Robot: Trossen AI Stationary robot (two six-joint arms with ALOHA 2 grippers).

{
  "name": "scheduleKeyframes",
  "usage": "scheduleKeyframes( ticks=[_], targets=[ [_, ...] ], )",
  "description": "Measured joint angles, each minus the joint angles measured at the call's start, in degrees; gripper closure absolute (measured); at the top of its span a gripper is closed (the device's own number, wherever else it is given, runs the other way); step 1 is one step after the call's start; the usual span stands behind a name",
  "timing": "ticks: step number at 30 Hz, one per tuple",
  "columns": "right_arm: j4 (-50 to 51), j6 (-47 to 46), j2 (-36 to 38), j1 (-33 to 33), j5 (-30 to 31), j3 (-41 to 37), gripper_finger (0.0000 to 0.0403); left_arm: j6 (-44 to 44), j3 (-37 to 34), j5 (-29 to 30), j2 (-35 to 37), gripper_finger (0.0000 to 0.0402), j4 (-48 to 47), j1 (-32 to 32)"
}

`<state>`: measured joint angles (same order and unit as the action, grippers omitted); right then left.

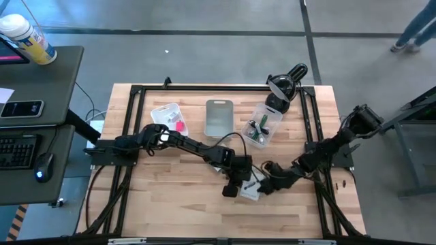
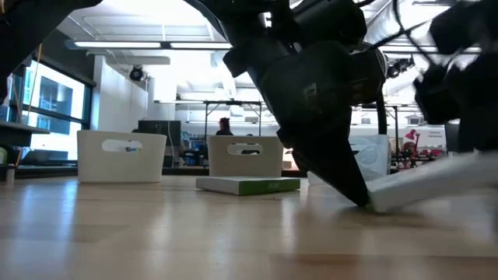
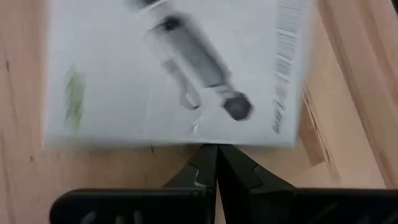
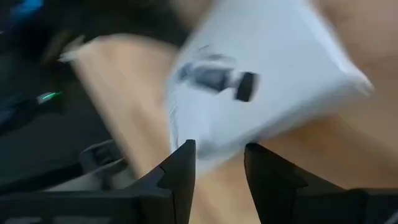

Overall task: Pick and place items into bin
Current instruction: Put the bottom white card reader box into the gray bin

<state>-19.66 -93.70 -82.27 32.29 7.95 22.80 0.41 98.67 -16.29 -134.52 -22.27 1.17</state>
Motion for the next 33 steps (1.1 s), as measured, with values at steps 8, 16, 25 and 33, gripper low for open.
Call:
scheduleKeyframes(
  ticks=[8,16,25,33],
  targets=[
    [-6.19,0.91,0.40,2.54,9.44,0.62,0.0275,0.24,0.22,3.99,-0.04,0.0402,1.31,-0.55],
    [-2.22,-2.09,0.40,0.77,3.54,0.60,0.0275,-0.85,0.17,3.87,-0.02,0.0402,1.63,-0.54],
    [-1.04,-3.24,0.36,0.79,3.68,0.51,0.0273,-0.94,0.13,3.45,-0.01,0.0402,1.72,0.13],
    [-1.23,-3.32,0.28,0.79,3.56,0.38,0.0240,-0.84,0.09,3.84,0.02,0.0401,1.76,0.35]
  ],
)
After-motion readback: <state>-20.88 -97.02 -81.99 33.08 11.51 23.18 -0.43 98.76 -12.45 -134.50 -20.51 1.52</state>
